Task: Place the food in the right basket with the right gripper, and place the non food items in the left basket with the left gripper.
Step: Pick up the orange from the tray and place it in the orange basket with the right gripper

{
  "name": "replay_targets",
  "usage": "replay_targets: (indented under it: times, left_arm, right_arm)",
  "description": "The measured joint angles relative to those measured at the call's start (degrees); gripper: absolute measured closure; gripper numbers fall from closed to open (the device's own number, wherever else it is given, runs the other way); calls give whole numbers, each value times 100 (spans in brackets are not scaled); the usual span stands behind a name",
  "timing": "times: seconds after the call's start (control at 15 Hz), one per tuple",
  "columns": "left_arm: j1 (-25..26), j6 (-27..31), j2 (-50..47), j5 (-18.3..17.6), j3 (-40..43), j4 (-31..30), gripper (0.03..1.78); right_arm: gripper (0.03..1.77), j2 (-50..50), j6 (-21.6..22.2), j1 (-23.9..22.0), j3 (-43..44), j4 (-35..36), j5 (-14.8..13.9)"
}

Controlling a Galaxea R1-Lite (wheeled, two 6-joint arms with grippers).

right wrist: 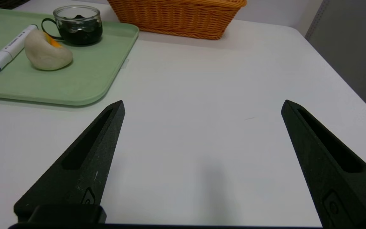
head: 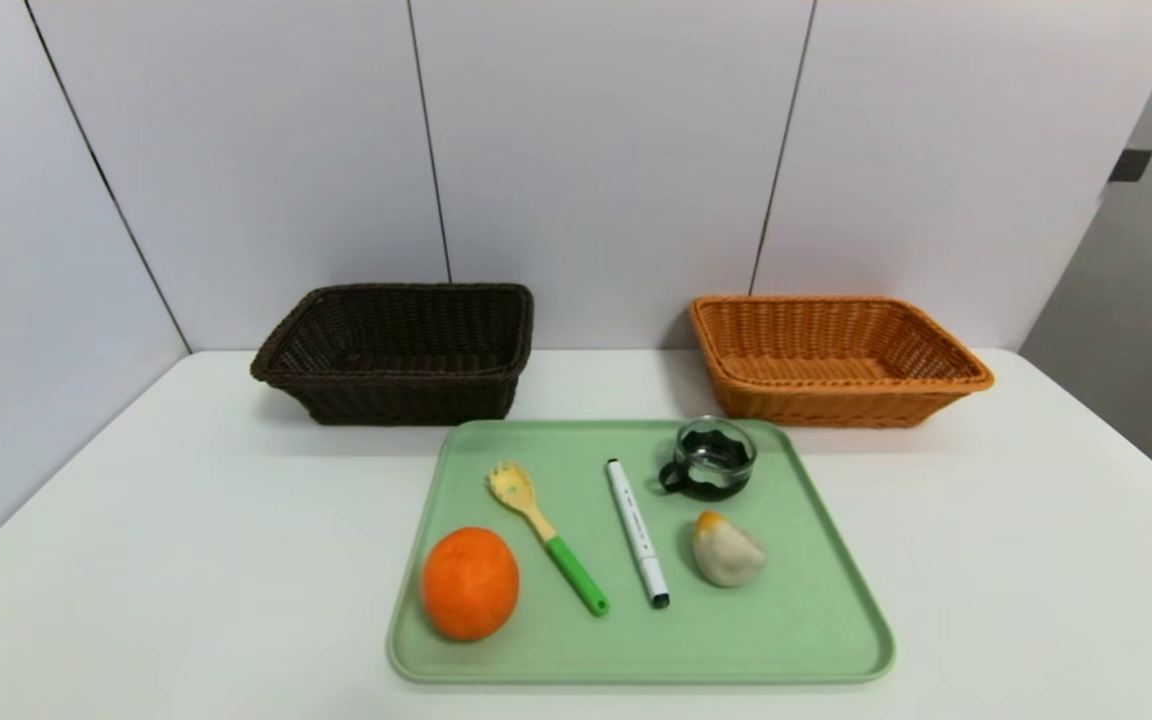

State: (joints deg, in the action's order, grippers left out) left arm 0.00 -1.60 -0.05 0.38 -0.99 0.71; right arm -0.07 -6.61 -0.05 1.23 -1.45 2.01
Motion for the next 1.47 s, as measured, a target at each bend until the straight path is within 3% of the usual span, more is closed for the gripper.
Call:
replay_targets:
  times: [0.13,0.33,0.47,0.73,1.13,1.33,1.47]
  left_arm:
    - [0,-5,10,-9,-344,332,12]
    - [0,-33,161,-5,-1356,1362,12]
    - [-2,-208,569,13,-1957,1836,12]
    - [-11,-581,1911,44,-2888,1954,12]
    - [-10,-697,4302,26,-4542,1969,12]
    - [-73,-702,5335,2,-5377,1977,12]
    - [-339,-705,5883,-20,-5866,1976,12]
  right_arm:
    - [10,17,-89,5,347,-402,16]
    - [10,255,-96,5,1191,-1258,7]
    - [10,672,-85,5,1676,-1395,-23]
    - [10,1953,-56,-11,2723,-1473,-177]
    - [10,4176,223,-132,4290,-1521,-327]
    - [10,5090,276,-163,4898,-1521,-232]
    - [10,5566,271,-124,5249,-1521,24]
